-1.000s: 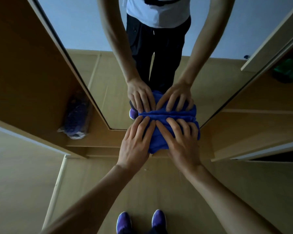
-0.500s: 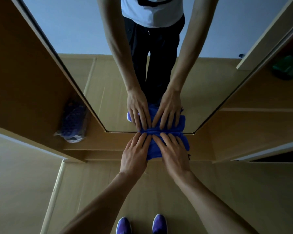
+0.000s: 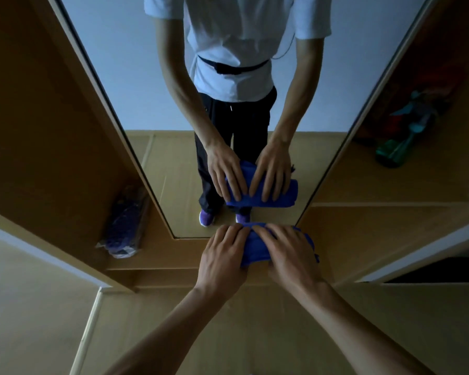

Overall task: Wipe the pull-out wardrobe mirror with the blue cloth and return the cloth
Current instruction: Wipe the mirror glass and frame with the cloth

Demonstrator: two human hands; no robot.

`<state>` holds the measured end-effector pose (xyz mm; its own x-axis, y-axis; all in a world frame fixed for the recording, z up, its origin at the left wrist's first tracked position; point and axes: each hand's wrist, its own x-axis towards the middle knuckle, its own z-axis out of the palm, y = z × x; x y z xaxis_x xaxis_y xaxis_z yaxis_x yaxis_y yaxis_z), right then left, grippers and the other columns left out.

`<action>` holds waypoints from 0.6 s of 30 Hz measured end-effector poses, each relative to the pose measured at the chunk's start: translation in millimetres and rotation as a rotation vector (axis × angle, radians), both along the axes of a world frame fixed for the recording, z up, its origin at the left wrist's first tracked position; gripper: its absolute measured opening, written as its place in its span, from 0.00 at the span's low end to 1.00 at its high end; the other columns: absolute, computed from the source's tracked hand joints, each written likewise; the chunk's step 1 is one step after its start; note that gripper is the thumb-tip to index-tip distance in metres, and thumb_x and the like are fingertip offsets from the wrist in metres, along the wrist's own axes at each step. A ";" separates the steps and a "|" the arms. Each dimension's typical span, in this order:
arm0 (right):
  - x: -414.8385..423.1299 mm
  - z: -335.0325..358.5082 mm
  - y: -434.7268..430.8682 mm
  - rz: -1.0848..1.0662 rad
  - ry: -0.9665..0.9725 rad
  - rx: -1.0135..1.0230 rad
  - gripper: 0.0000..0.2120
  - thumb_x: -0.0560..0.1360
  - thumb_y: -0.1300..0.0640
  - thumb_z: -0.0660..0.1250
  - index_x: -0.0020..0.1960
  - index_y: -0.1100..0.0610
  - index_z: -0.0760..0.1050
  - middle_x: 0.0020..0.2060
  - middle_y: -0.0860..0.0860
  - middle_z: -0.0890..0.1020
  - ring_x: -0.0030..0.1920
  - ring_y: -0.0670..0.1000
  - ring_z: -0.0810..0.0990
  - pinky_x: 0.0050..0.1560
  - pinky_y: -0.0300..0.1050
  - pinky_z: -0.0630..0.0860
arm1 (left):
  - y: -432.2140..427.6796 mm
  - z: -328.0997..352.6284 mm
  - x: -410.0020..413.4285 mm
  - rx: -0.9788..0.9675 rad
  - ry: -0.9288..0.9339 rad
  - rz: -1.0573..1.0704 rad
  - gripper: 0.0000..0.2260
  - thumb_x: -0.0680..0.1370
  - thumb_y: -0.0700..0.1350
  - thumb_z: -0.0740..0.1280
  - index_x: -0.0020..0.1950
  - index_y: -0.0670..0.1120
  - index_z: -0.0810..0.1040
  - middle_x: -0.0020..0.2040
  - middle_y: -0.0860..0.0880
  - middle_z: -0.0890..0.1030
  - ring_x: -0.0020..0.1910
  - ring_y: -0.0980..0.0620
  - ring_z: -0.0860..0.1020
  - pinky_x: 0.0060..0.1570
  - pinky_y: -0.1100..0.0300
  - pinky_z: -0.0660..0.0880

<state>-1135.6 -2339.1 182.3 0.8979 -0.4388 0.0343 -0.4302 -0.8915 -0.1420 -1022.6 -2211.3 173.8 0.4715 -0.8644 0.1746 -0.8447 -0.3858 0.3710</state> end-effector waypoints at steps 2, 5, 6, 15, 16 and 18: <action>-4.8 37.4 -3.2 0.001 -0.035 -0.039 0.35 0.67 0.60 0.72 0.73 0.51 0.69 0.65 0.52 0.76 0.62 0.57 0.75 0.61 0.55 0.74 | -3.4 31.8 -2.0 -0.058 -0.036 -0.014 0.27 0.71 0.44 0.73 0.70 0.44 0.76 0.66 0.47 0.76 0.65 0.45 0.74 0.63 0.51 0.76; -12.3 90.3 -8.7 0.002 -0.116 -0.112 0.34 0.66 0.59 0.72 0.72 0.52 0.70 0.64 0.53 0.76 0.62 0.57 0.76 0.62 0.56 0.74 | -10.1 78.3 -4.7 -0.149 -0.087 -0.039 0.28 0.70 0.43 0.73 0.71 0.44 0.74 0.67 0.47 0.75 0.66 0.44 0.72 0.63 0.49 0.76; -15.0 107.6 -10.0 0.005 -0.144 -0.138 0.32 0.68 0.57 0.70 0.73 0.52 0.69 0.65 0.53 0.76 0.63 0.57 0.75 0.63 0.56 0.74 | -12.1 94.2 -6.0 -0.185 -0.101 -0.046 0.29 0.70 0.42 0.74 0.71 0.44 0.74 0.67 0.46 0.75 0.67 0.44 0.72 0.62 0.49 0.77; -26.6 235.0 -18.0 0.015 -0.390 -0.389 0.33 0.69 0.56 0.70 0.73 0.53 0.68 0.65 0.55 0.75 0.64 0.59 0.74 0.64 0.58 0.73 | -24.3 223.5 -12.4 -0.475 -0.296 -0.073 0.27 0.70 0.42 0.66 0.71 0.42 0.73 0.68 0.44 0.74 0.67 0.42 0.72 0.61 0.46 0.77; -27.4 248.8 -19.0 0.015 -0.424 -0.415 0.32 0.69 0.56 0.68 0.73 0.53 0.68 0.65 0.55 0.76 0.64 0.59 0.74 0.63 0.58 0.73 | -25.3 238.1 -12.7 -0.500 -0.316 -0.080 0.27 0.71 0.43 0.64 0.71 0.41 0.73 0.68 0.44 0.74 0.67 0.41 0.71 0.62 0.46 0.77; -28.4 276.3 -21.2 0.022 -0.494 -0.466 0.31 0.70 0.55 0.63 0.73 0.54 0.68 0.65 0.56 0.76 0.63 0.59 0.75 0.63 0.58 0.74 | -28.4 265.9 -11.0 -0.547 -0.366 -0.092 0.27 0.71 0.43 0.65 0.71 0.41 0.74 0.68 0.43 0.75 0.67 0.41 0.71 0.64 0.45 0.75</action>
